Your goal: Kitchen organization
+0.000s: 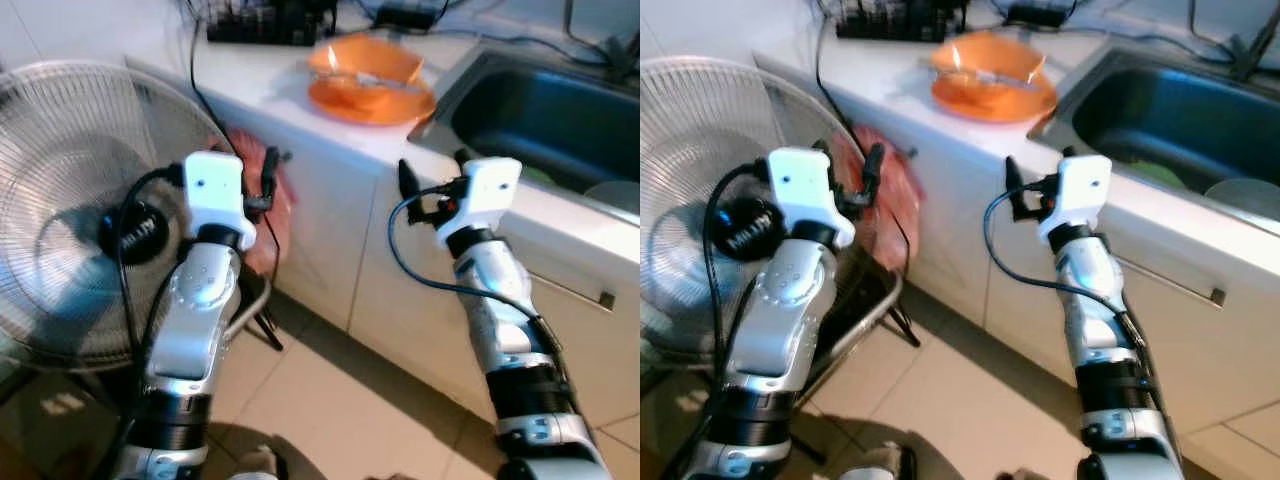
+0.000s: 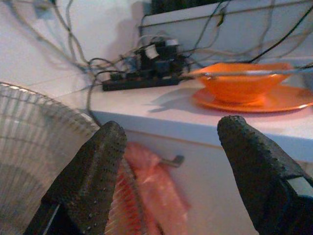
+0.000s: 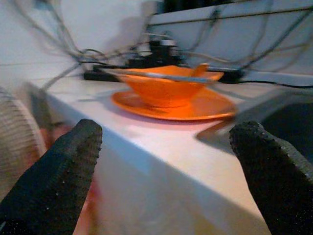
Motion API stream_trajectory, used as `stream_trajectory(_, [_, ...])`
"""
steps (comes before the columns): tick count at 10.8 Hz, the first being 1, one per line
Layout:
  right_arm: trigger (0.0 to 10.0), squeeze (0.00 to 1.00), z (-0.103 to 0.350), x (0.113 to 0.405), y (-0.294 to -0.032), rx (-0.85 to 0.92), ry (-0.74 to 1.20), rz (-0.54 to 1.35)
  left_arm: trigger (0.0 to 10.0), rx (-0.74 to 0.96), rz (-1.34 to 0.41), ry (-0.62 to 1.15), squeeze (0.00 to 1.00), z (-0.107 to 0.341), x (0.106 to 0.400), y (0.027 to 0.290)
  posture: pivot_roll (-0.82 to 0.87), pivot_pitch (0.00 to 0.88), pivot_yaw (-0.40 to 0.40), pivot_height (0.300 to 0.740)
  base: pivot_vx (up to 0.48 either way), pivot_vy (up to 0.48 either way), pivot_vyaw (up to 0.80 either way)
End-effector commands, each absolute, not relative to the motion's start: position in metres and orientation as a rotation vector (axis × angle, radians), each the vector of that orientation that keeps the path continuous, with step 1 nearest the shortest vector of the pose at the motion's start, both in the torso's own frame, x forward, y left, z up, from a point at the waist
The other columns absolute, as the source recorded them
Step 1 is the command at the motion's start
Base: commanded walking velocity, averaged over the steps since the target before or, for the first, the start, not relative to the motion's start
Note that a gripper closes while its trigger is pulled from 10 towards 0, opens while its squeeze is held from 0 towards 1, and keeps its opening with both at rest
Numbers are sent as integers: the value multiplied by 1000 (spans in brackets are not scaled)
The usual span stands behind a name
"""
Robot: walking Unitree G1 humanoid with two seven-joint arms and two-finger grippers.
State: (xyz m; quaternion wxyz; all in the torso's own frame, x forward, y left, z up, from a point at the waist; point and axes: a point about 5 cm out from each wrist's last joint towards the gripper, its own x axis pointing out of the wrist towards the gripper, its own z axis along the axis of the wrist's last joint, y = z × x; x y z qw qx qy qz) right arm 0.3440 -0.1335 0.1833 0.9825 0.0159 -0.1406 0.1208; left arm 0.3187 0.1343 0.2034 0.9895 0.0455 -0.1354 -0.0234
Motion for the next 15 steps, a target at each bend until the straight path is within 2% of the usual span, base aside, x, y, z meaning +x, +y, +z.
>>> stream_trajectory(1, [10000,0,183,344,-139,24,-273,226,10000,96,-48,-274,0,205,319,131,60,111,32,740,0,-266,0])
stream_trajectory(6, [10000,0,182,345,-139,34,-268,228,10000,61,-39,-271,0,204,319,133,59,118,29,740,0,0,0])
stream_trajectory(8, [10000,0,182,346,-140,44,-264,224,10000,63,-23,-276,0,205,319,135,65,122,26,740,0,337,0])
stream_trajectory(11, [10000,0,182,347,-141,54,-251,216,10000,69,-19,-275,0,206,320,136,64,123,27,740,254,81,-679])
stream_trajectory(15, [10000,0,183,347,-140,59,-260,217,10000,79,-21,-277,0,206,320,136,68,120,30,740,262,0,0])
